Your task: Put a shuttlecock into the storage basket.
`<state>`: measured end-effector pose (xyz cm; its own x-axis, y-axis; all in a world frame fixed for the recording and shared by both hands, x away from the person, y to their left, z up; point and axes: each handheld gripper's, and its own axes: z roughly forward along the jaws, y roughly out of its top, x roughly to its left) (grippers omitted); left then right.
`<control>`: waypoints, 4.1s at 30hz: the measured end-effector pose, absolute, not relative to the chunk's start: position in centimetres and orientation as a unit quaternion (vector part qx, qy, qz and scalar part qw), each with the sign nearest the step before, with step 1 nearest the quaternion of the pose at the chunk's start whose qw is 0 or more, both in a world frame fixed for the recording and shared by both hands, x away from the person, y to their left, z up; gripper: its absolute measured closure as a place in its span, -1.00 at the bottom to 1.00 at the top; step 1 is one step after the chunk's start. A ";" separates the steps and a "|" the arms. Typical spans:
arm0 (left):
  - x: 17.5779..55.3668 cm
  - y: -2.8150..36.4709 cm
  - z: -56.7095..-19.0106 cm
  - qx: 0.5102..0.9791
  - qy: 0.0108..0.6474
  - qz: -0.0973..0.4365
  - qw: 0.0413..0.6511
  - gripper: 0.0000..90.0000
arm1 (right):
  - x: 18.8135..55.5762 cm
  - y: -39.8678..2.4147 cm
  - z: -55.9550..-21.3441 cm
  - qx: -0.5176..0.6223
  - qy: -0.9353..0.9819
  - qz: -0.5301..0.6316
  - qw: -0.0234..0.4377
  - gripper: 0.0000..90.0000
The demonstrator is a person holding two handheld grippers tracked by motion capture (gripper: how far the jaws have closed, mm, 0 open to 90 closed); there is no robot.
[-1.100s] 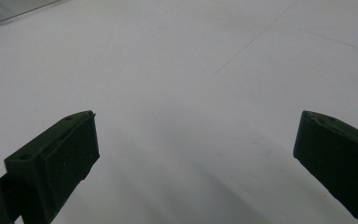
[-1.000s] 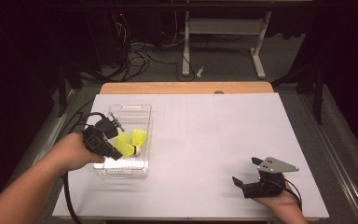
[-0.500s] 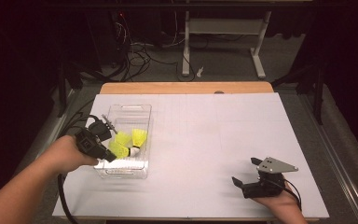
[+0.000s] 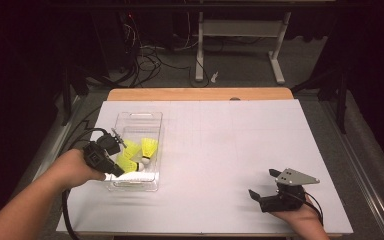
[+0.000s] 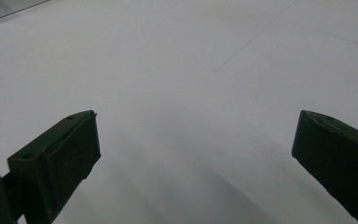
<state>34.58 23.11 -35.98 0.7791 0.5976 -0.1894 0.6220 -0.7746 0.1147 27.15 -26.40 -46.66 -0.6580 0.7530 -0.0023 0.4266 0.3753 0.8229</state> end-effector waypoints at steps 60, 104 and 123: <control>35.5 25.2 -40.7 0.924 0.360 -0.102 0.076 0.93 | 27.2 -26.4 -46.9 0.368 0.809 0.419 0.189 -0.95; 35.3 24.4 -35.7 0.911 0.403 -0.048 0.072 0.14 | 27.1 -26.4 -46.6 0.363 0.808 0.422 0.193 -0.95; 35.6 22.6 -35.6 0.905 0.418 -0.020 0.073 -0.59 | 27.0 -26.4 -46.5 0.362 0.808 0.422 0.193 -0.95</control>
